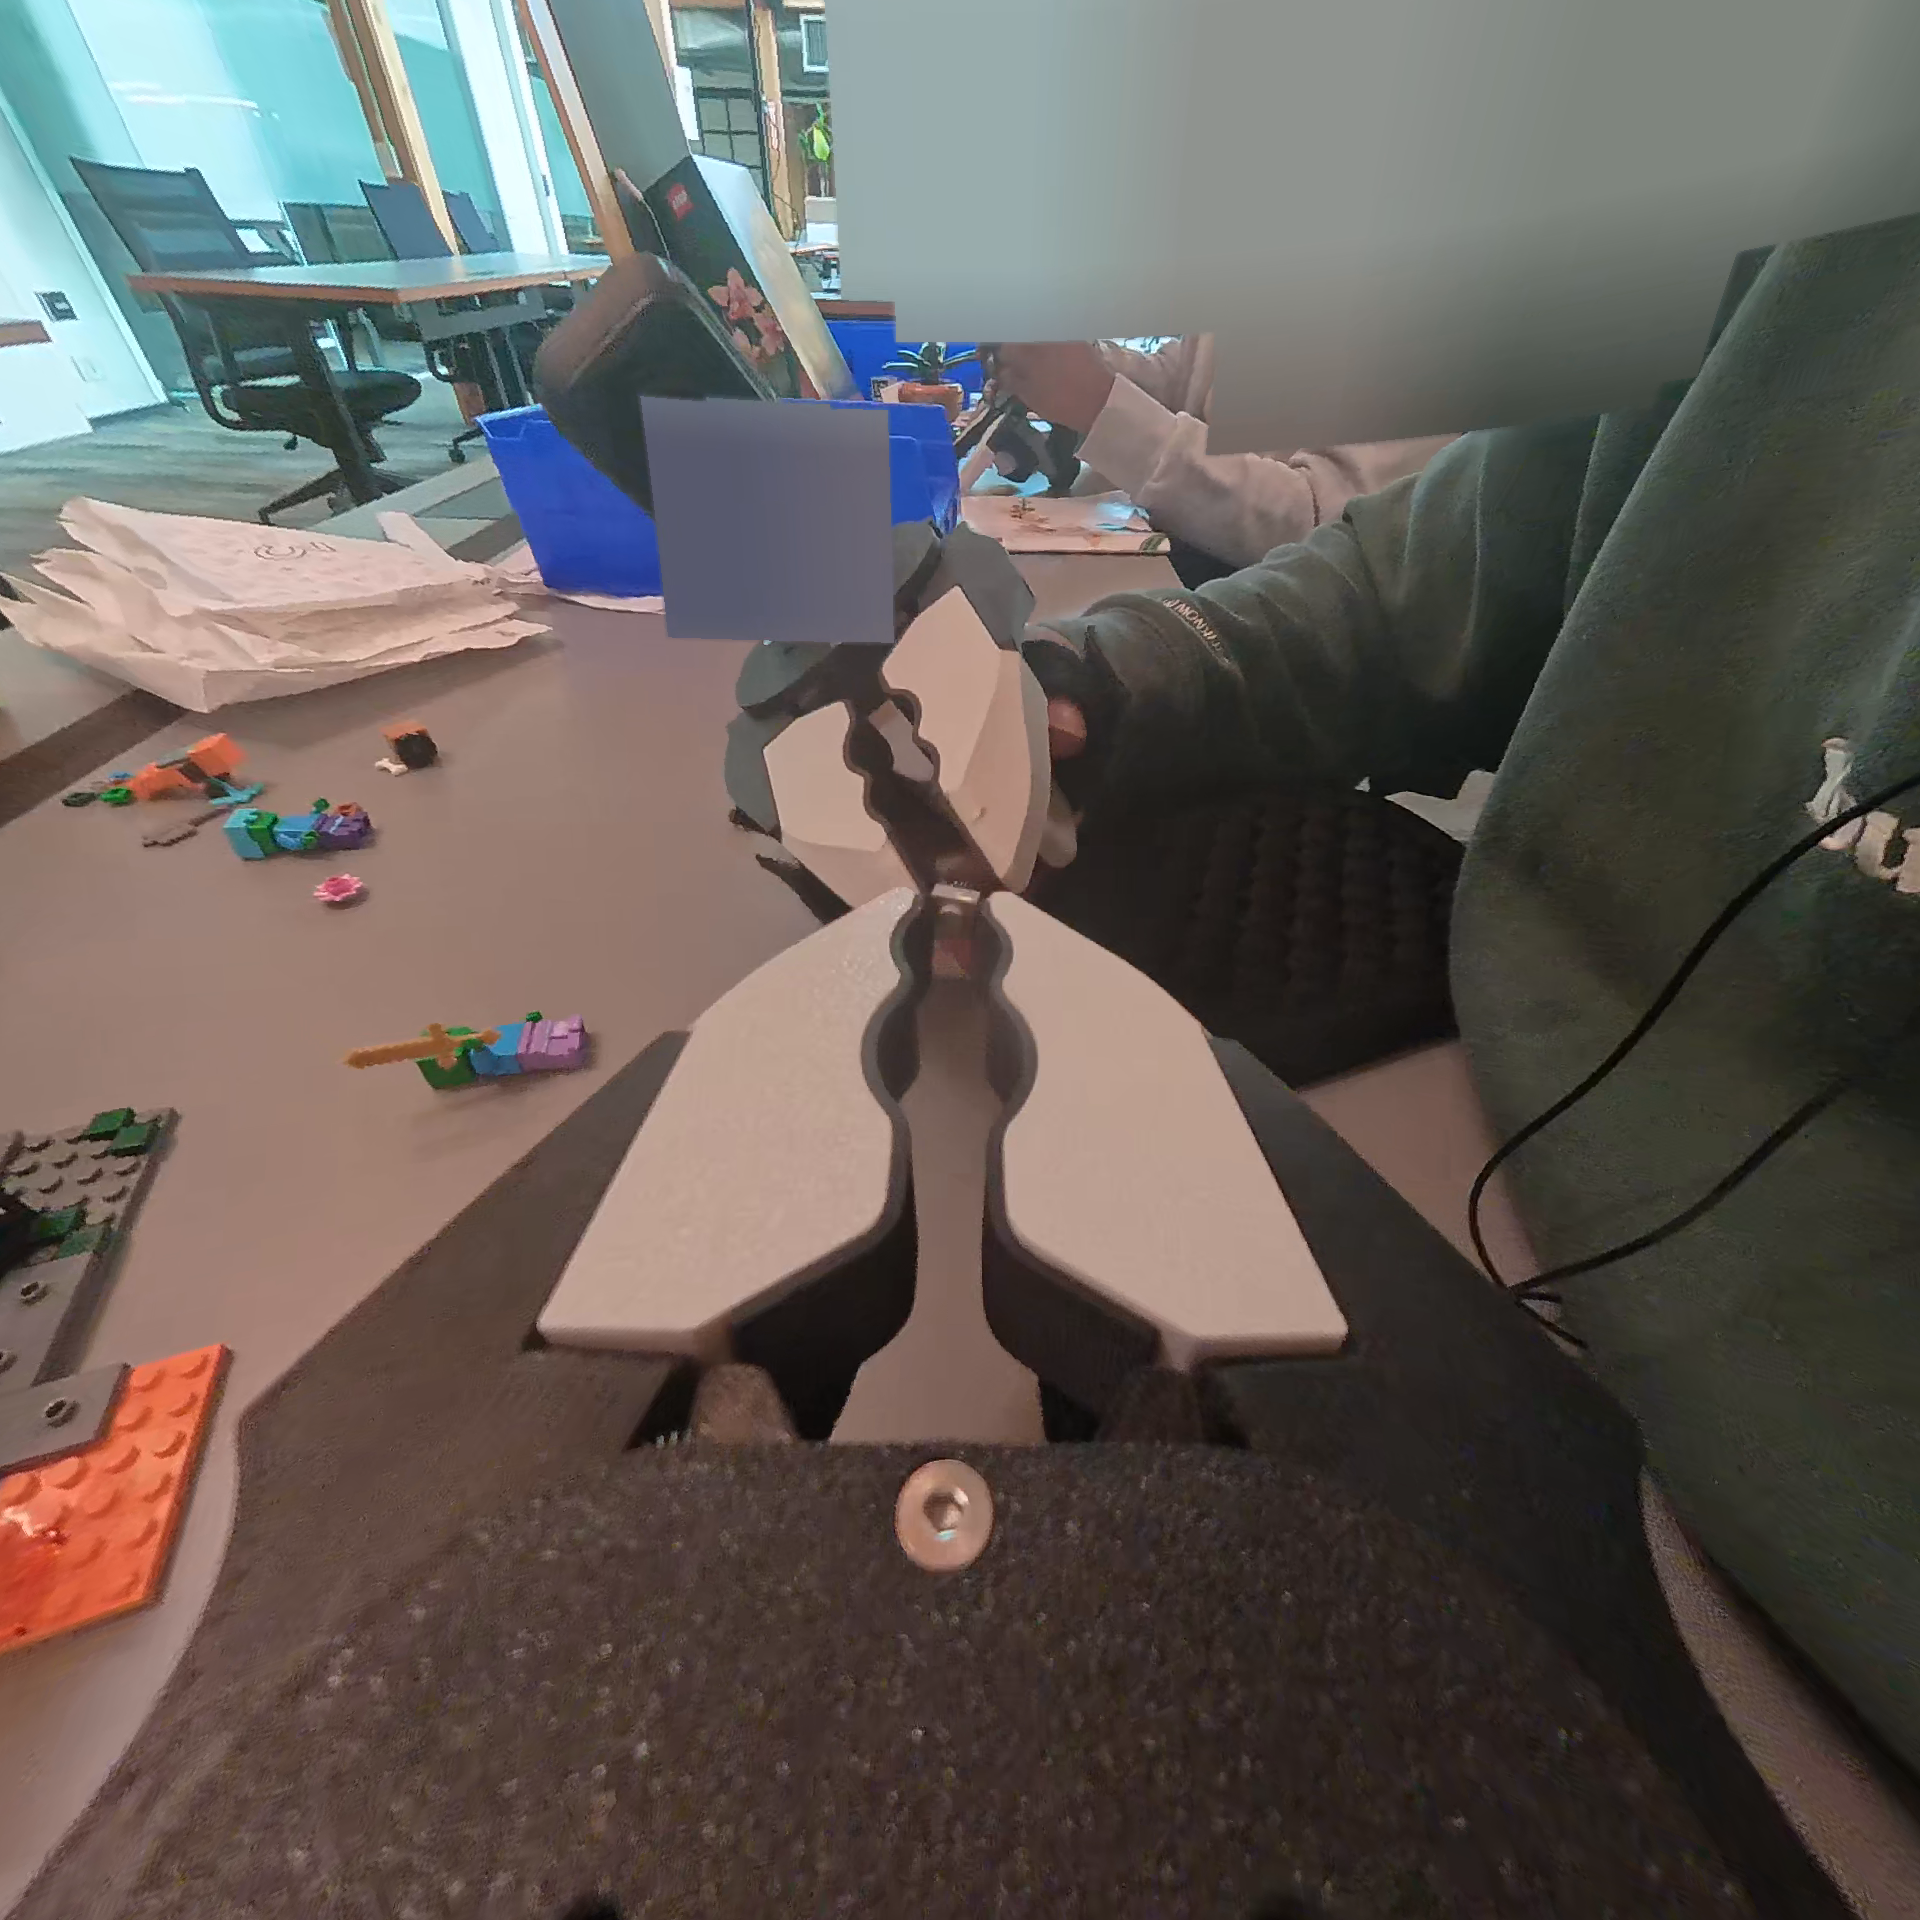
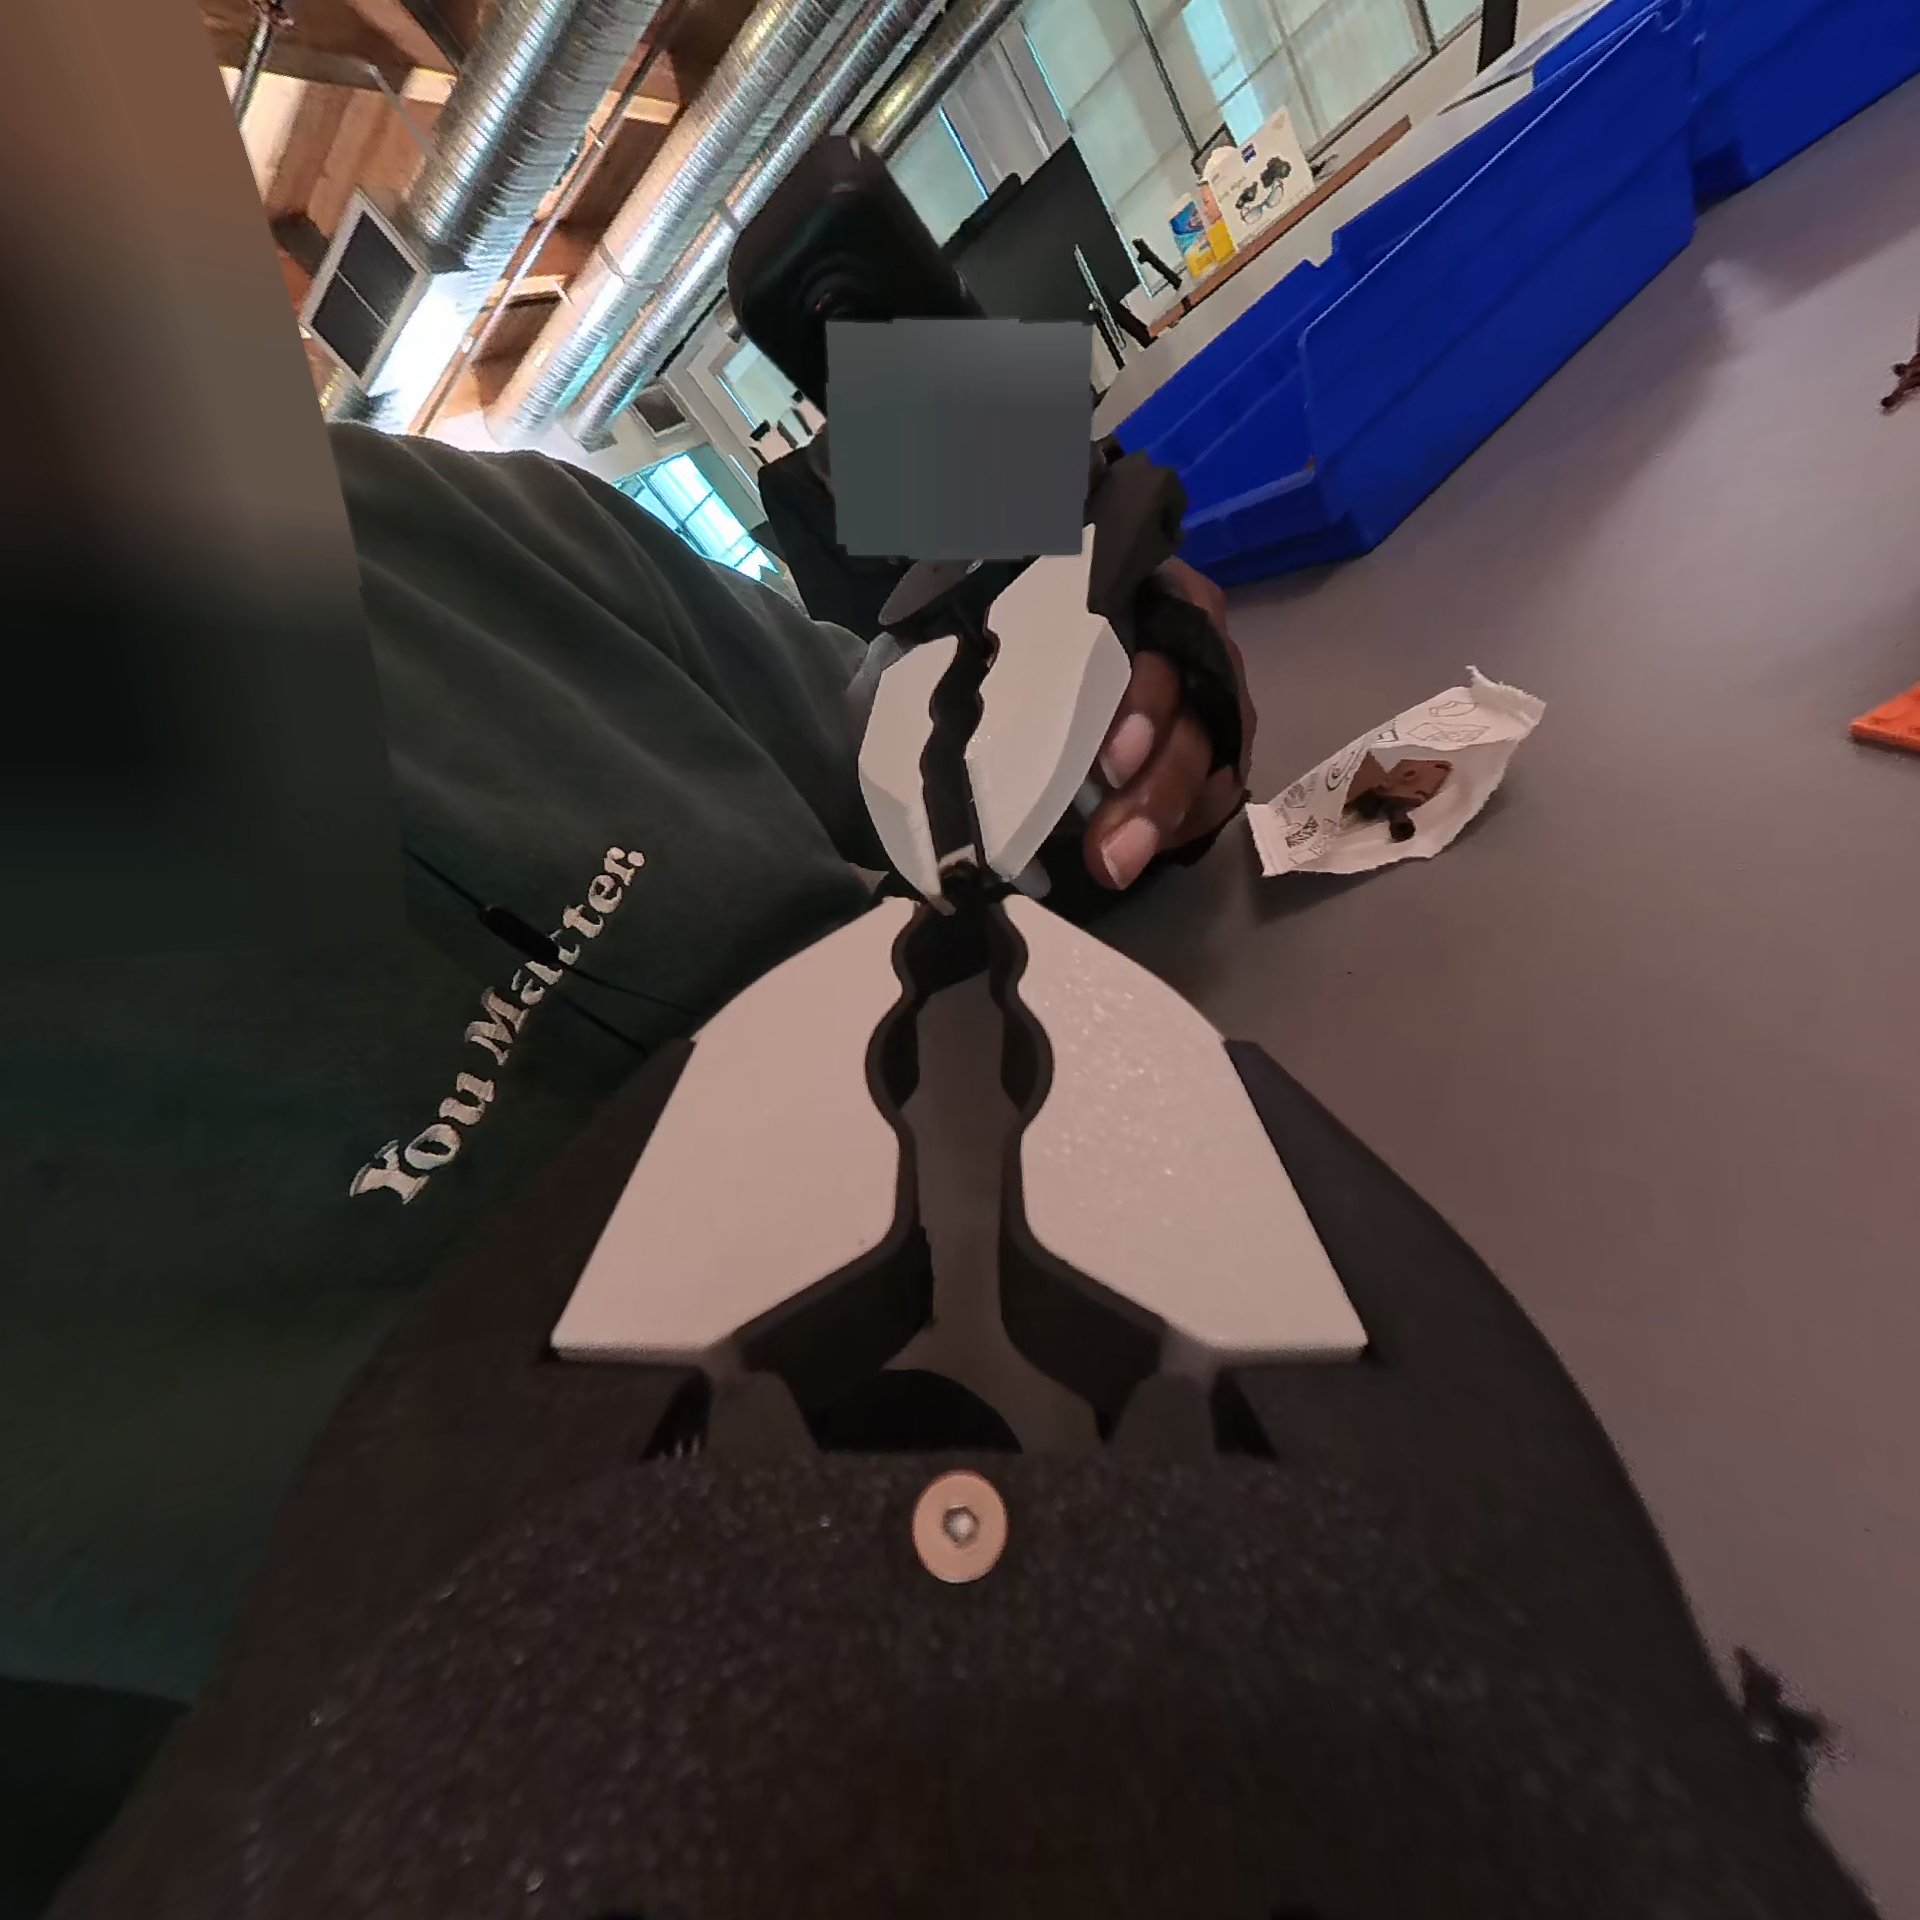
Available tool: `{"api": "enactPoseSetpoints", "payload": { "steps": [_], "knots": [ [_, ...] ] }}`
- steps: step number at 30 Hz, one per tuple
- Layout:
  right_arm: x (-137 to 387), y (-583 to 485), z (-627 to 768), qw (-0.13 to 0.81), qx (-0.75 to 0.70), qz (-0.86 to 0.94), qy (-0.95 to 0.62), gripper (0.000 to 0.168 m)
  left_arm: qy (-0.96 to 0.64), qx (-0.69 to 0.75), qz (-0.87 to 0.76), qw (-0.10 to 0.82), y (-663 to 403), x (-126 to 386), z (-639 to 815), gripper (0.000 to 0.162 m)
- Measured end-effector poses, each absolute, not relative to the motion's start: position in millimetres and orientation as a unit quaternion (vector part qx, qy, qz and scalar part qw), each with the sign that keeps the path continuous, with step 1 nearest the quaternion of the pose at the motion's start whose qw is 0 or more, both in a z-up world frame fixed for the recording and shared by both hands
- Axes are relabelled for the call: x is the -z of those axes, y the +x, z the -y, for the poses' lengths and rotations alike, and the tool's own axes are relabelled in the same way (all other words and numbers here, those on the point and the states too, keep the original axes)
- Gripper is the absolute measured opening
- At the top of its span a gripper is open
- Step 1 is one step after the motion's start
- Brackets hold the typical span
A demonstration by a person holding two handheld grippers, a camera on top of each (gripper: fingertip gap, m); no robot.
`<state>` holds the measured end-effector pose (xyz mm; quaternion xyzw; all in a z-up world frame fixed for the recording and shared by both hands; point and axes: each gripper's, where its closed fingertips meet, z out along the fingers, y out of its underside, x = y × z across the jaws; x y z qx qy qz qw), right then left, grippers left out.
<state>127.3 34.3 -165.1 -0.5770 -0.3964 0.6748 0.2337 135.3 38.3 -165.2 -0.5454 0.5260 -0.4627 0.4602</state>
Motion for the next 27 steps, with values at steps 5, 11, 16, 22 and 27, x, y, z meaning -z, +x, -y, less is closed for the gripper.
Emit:
{"api": "enactPoseSetpoints", "payload": {
  "steps": [5,11,16,22,27],
  "knots": [
    [164.4,125.2,-35.1,0.216,-0.69,0.375,-0.581,0.009,-0.532,0.434,-0.54,0.487,136.6,166.3,-38.4,0.007],
    [165.9,124.6,-38.5,0.201,-0.697,0.355,-0.59,0.008,-0.509,0.363,-0.568,0.535,137.8,168.9,-41.0,0.007],
    [165.9,125.2,-36.5,0.197,-0.699,0.359,-0.586,0.006,-0.491,0.334,-0.582,0.556,137.7,168.6,-40.0,0.007],
    [166.3,124.9,-36.6,0.208,-0.693,0.365,-0.585,0.005,-0.514,0.375,-0.568,0.522,136.4,168.7,-39.2,0.007],
    [169.0,124.1,-40.9,0.236,-0.669,0.371,-0.599,0.004,-0.557,0.41,-0.544,0.476,135.0,171.5,-42.7,0.007]
  ]
}}
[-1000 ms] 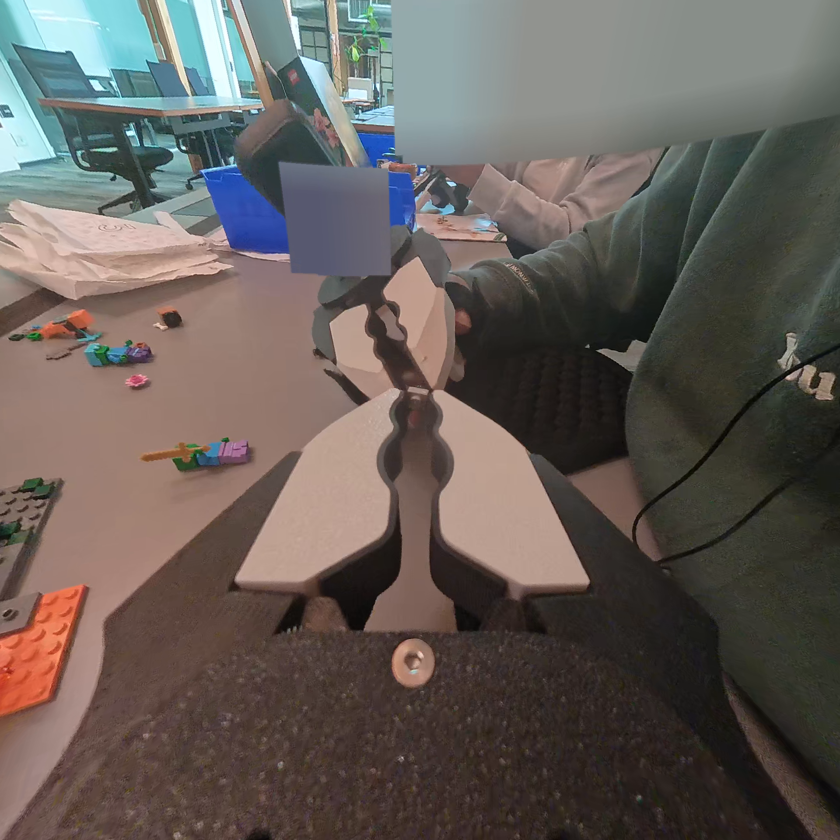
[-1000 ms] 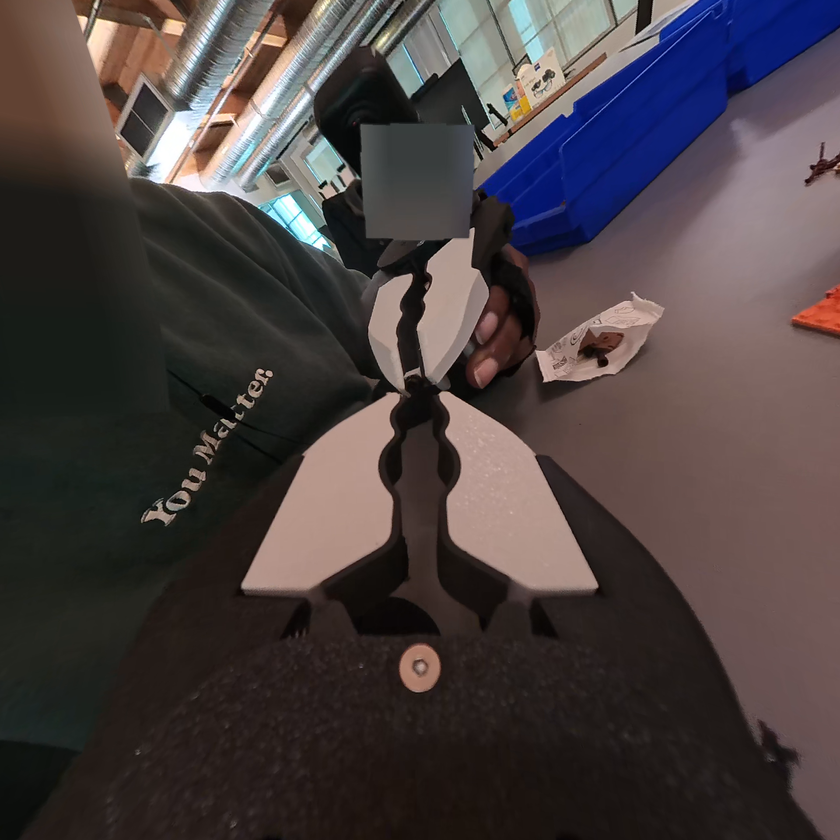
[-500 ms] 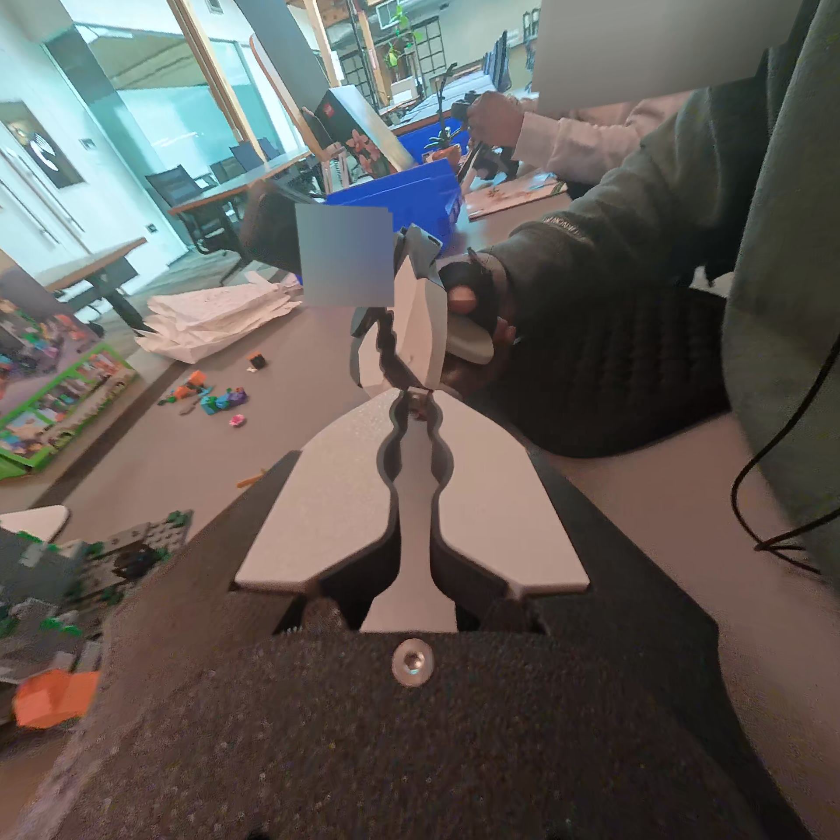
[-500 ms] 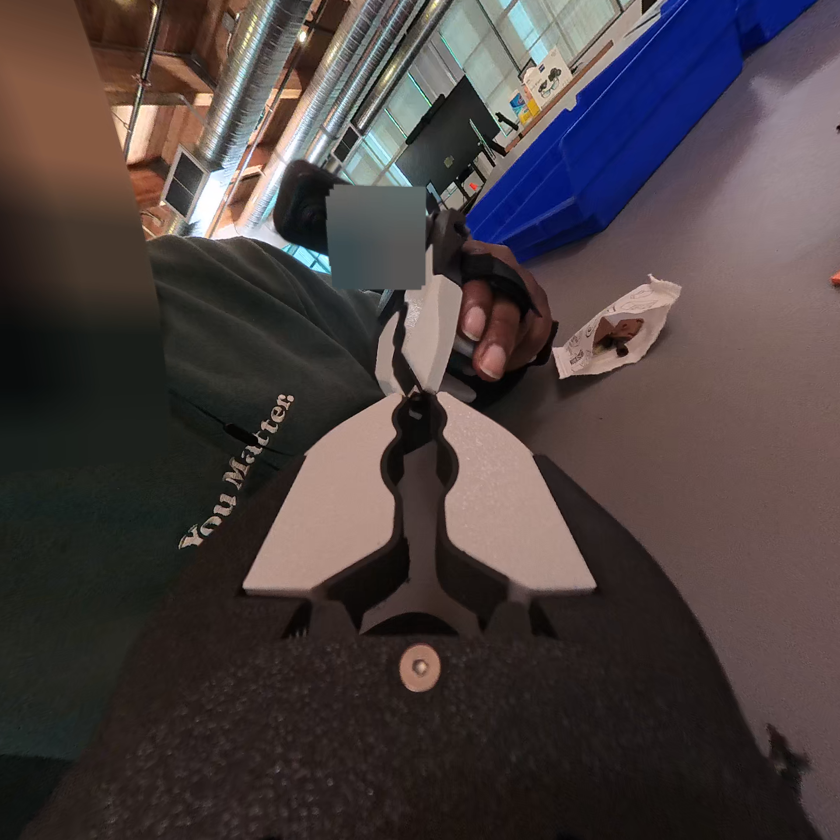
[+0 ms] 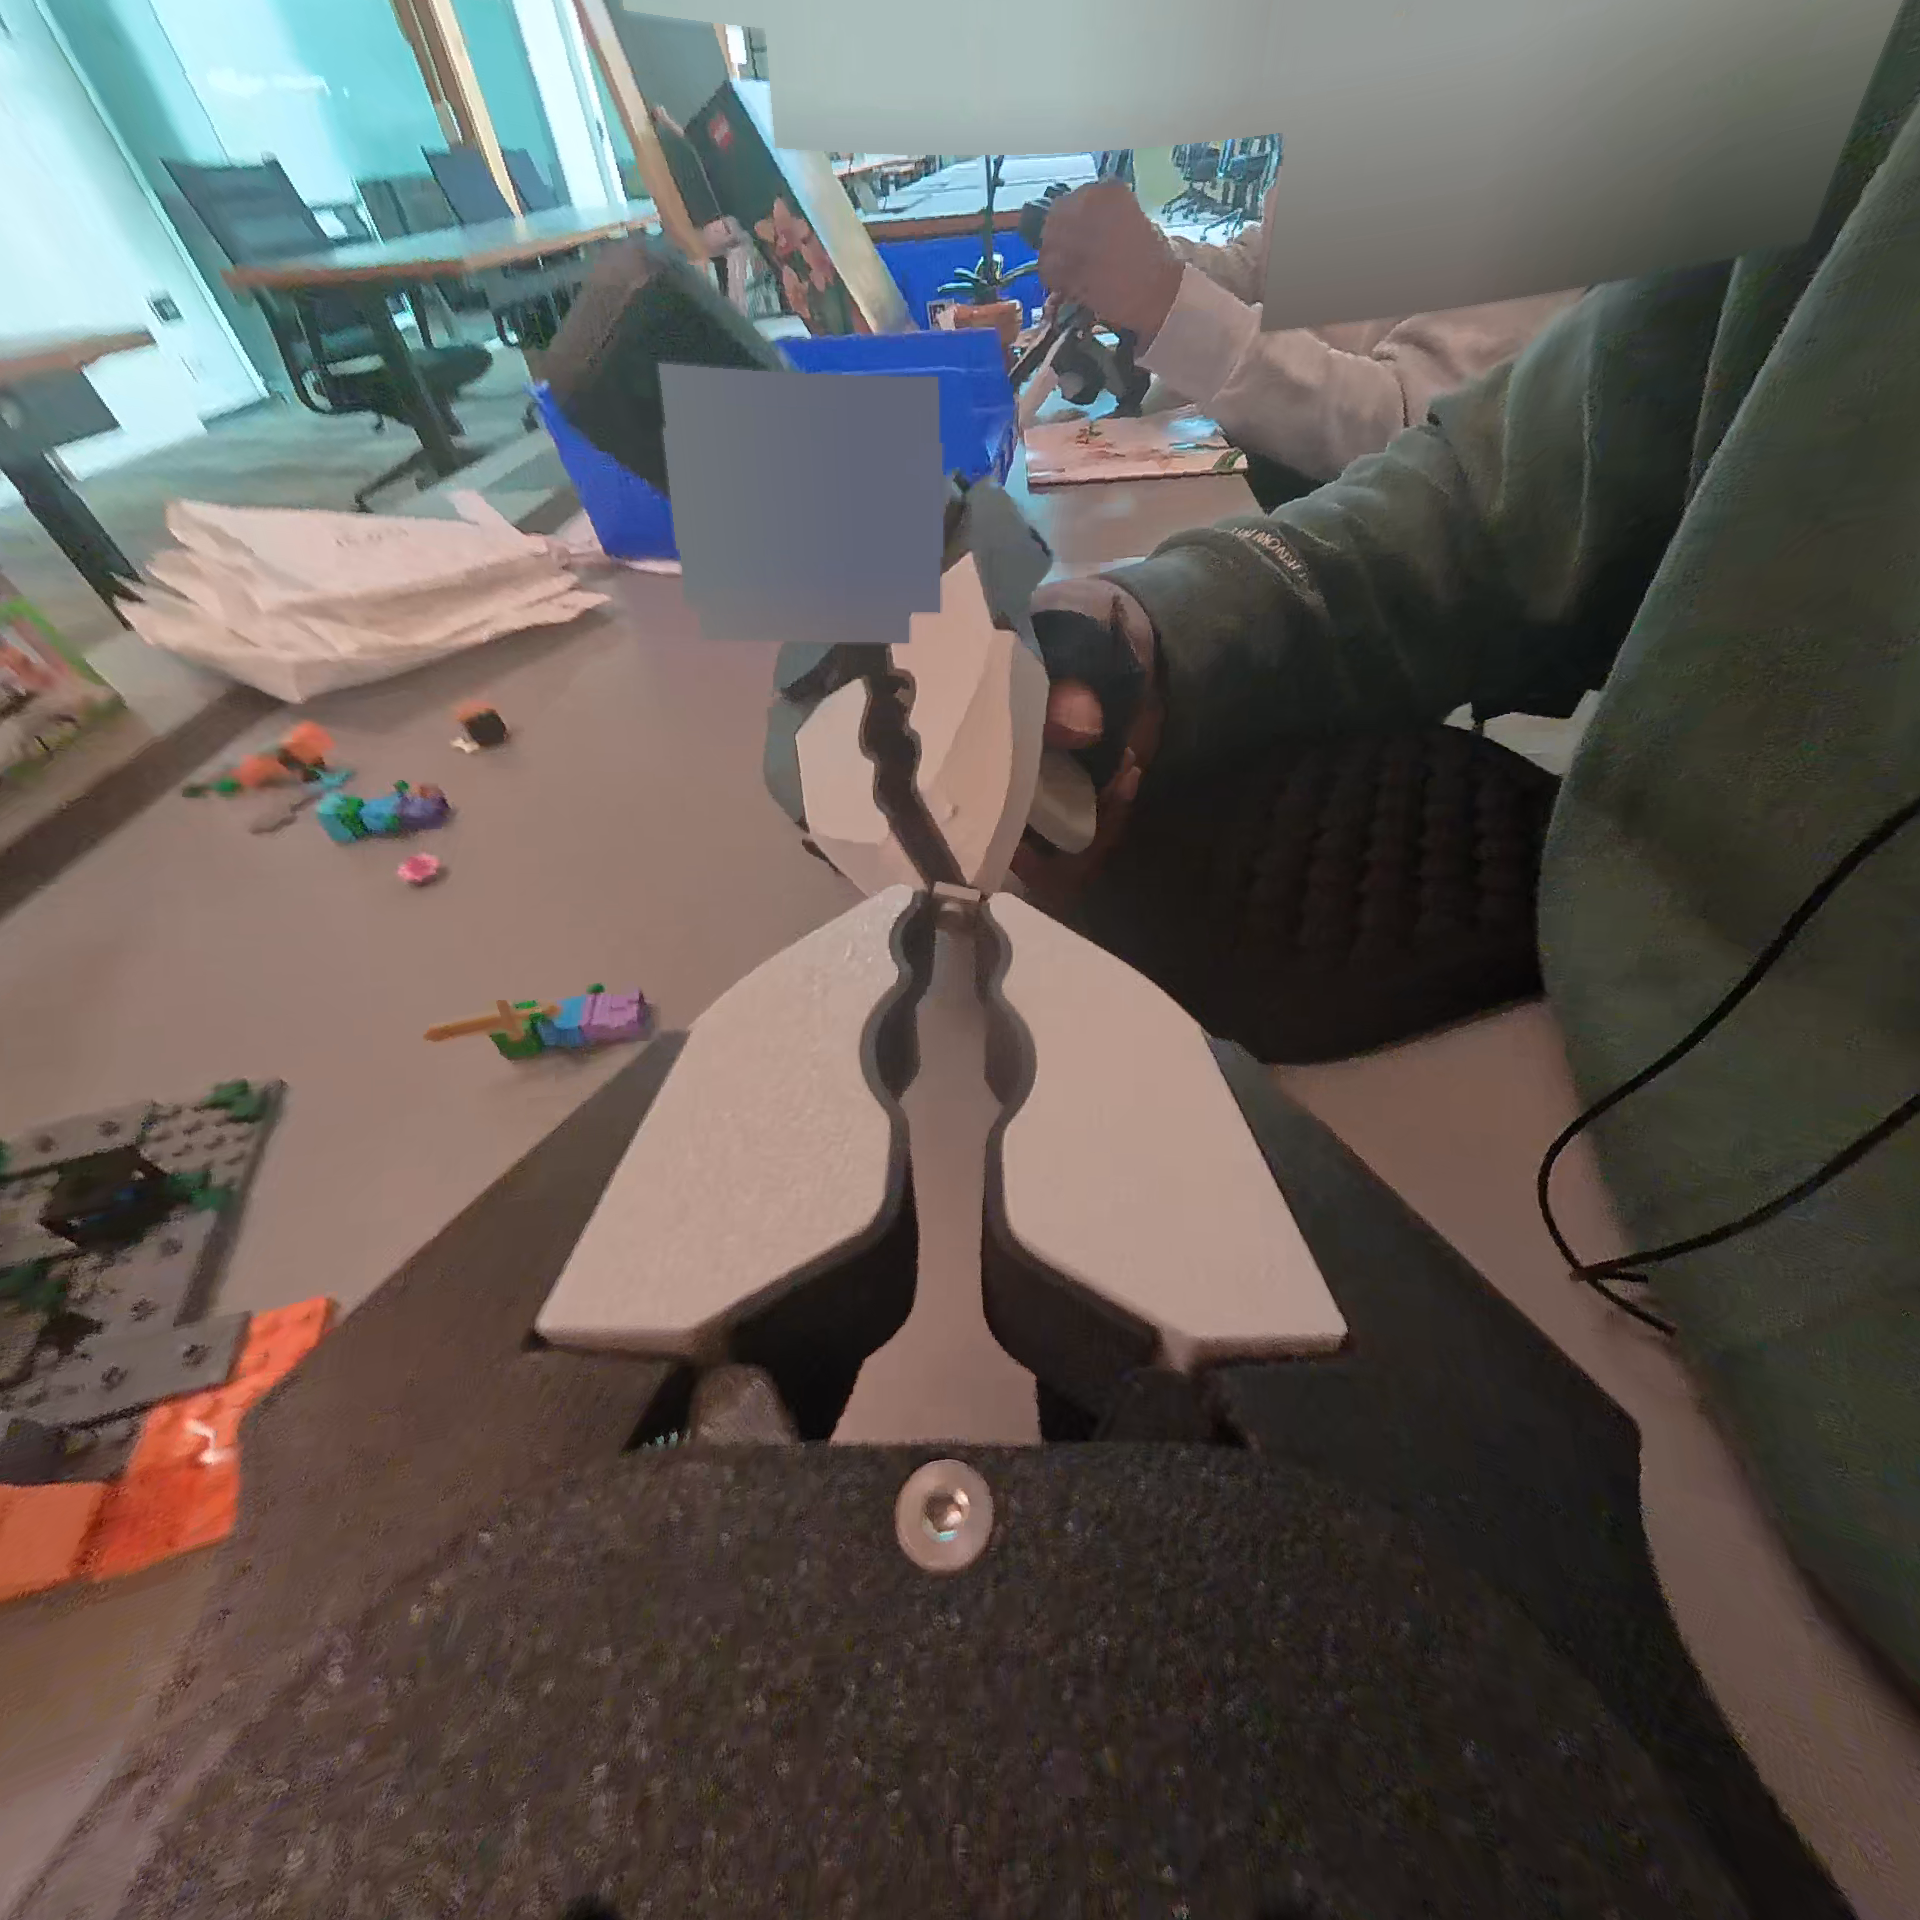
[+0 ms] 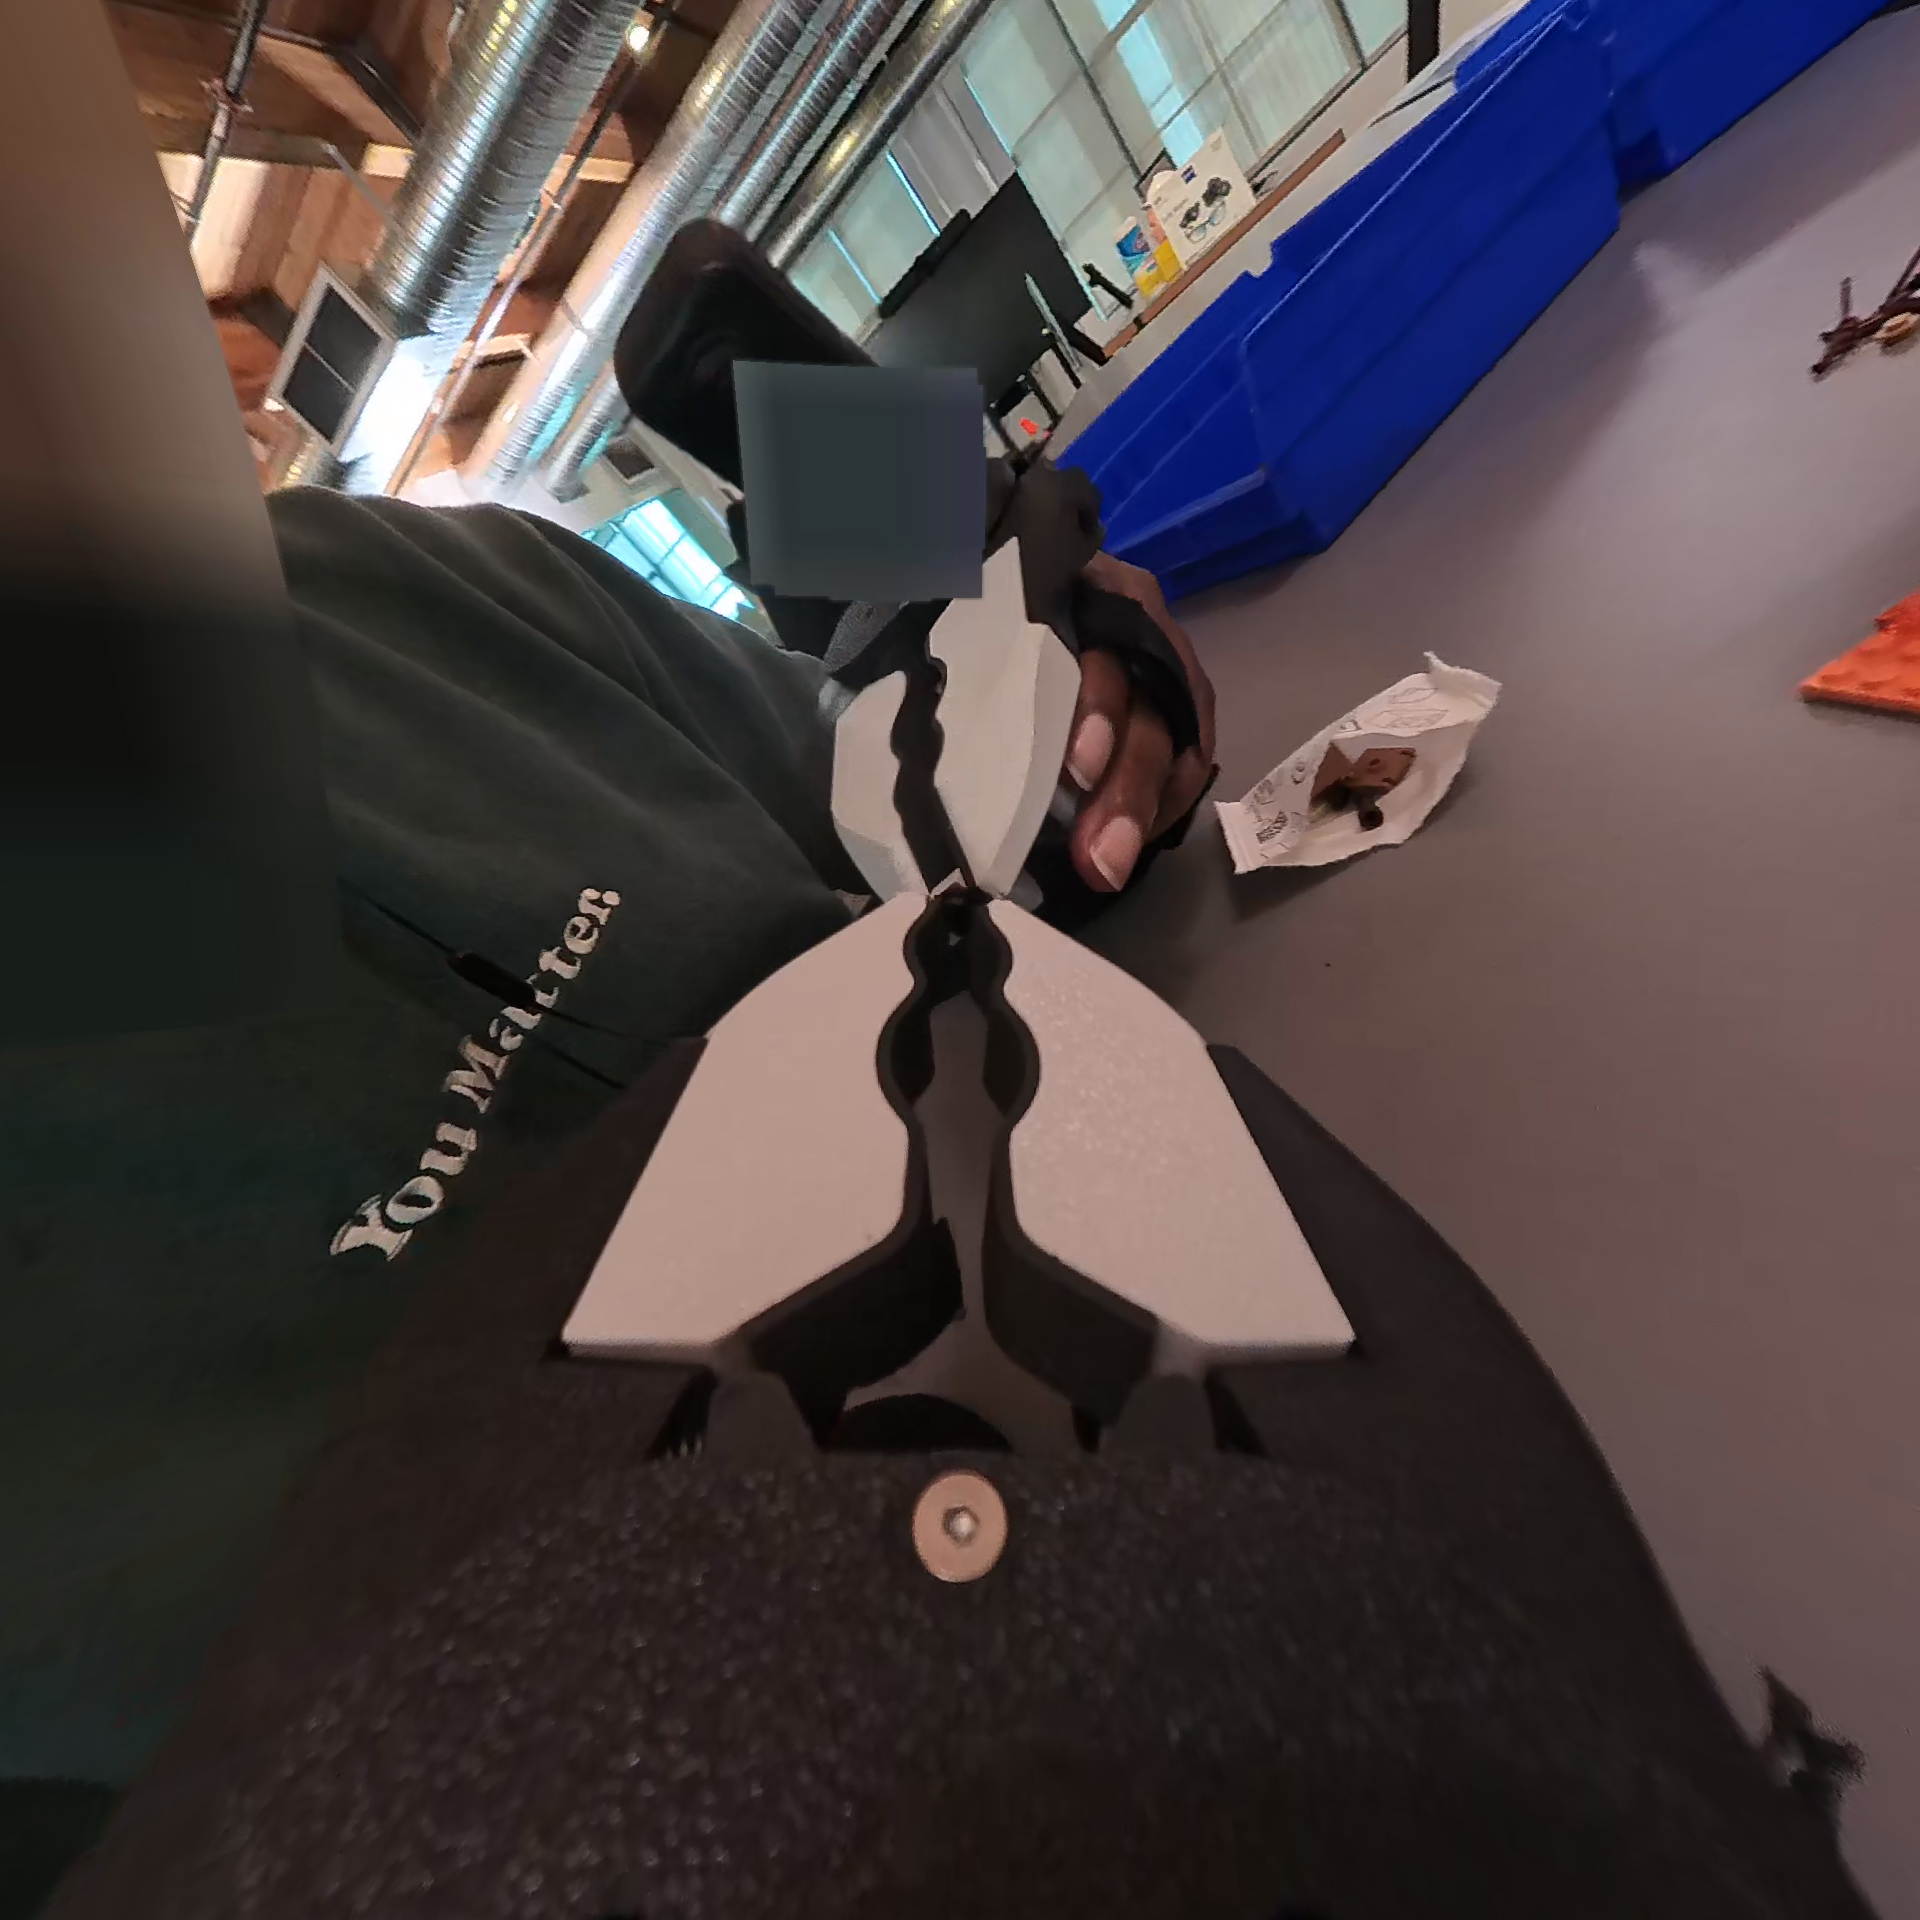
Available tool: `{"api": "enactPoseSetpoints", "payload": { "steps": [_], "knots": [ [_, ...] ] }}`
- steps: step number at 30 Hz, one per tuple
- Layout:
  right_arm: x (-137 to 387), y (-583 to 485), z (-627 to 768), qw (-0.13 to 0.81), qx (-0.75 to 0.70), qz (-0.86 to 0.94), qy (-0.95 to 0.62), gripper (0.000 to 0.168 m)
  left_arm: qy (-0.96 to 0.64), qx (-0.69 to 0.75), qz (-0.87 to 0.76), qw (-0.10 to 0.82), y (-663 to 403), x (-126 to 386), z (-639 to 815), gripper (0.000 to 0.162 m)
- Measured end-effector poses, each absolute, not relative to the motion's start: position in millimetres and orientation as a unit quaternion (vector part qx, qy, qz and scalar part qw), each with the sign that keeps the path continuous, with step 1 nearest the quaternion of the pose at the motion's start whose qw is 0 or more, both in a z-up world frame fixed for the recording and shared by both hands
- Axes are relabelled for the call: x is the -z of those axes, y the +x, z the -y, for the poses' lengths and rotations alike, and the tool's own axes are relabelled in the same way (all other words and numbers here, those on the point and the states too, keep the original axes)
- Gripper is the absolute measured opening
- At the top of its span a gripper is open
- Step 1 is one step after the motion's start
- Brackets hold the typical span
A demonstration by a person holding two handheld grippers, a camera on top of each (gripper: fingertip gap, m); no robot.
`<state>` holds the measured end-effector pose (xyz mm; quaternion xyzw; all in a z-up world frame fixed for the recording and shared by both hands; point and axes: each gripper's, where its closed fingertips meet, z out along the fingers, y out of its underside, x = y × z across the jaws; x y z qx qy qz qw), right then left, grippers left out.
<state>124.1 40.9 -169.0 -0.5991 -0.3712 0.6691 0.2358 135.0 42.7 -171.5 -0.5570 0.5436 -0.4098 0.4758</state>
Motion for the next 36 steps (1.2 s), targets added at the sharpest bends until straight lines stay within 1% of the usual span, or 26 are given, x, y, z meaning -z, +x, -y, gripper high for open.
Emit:
{"api": "enactPoseSetpoints", "payload": {
  "steps": [9,22,24,25,26,27,29,33,35,36],
  "knots": [
    [178.9,122.1,-47.0,0.274,-0.61,0.393,-0.631,0.003,-0.597,0.427,-0.523,0.432,132.2,180.8,-47.8,0.007],
    [187.1,123.4,-53.0,0.307,-0.556,0.413,-0.653,0.0,-0.602,0.431,-0.519,0.428,129.8,180.2,-50.9,0.007],
    [197.1,126.1,-60.5,0.312,-0.531,0.414,-0.67,0.0,-0.558,0.507,-0.513,0.41,134.6,159.3,-28.5,0.007],
    [193.4,126.2,-58.7,0.312,-0.543,0.414,-0.661,0.0,-0.572,0.477,-0.517,0.421,136.8,162.2,-32.4,0.007],
    [187.4,126.4,-56.5,0.321,-0.549,0.418,-0.649,0.0,-0.583,0.424,-0.524,0.454,132.8,166.9,-46.0,0.007],
    [181.9,126.5,-55.3,0.331,-0.551,0.421,-0.64,0.0,-0.59,0.428,-0.504,0.464,125.9,162.1,-55.4,0.007],
    [179.3,127.6,-57.6,0.34,-0.549,0.416,-0.64,0.0,-0.59,0.47,-0.474,0.454,117.4,151.5,-60.6,0.007],
    [176.2,124.5,-55.8,0.34,-0.567,0.407,-0.63,0.002,-0.582,0.467,-0.489,0.451,122.7,155.9,-53.4,0.007],
    [171.7,123.0,-53.9,0.34,-0.584,0.401,-0.619,0.009,-0.576,0.478,-0.486,0.451,122.3,153.5,-51.9,0.007],
    [169.9,122.9,-53.6,0.339,-0.59,0.397,-0.616,0.01,-0.574,0.487,-0.483,0.447,122.0,152.0,-51.1,0.007]
  ]
}}
